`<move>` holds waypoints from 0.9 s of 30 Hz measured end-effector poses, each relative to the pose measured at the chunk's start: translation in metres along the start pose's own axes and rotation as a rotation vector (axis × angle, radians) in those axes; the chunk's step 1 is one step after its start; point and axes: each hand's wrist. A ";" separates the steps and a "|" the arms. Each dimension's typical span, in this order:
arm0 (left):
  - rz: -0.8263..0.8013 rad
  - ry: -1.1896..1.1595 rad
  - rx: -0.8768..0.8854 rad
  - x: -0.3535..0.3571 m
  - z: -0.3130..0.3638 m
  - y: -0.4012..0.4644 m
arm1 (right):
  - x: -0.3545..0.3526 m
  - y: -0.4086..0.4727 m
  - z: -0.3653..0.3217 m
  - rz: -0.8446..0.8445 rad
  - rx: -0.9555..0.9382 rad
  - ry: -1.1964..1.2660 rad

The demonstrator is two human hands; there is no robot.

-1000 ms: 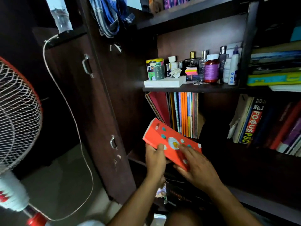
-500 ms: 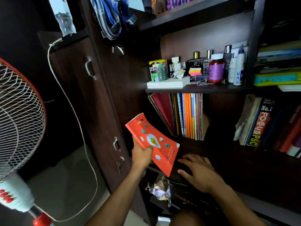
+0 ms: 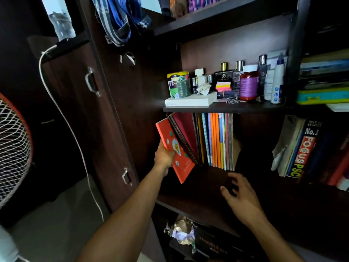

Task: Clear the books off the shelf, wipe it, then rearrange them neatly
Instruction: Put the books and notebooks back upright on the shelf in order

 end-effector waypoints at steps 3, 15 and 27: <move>-0.026 -0.084 0.021 0.005 0.001 0.024 | -0.014 0.018 0.004 0.063 0.060 0.150; 0.025 -0.480 0.220 0.067 -0.038 0.066 | -0.021 0.111 0.015 0.167 0.017 0.111; -0.270 -0.573 0.079 0.096 -0.005 0.085 | -0.020 0.113 0.015 0.039 -0.036 0.129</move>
Point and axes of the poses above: each hand's wrist, its own y-axis towards the middle knuckle, its own x-axis out of the palm, z = x × y, and after that the axes turned 5 degrees about -z, right-handed
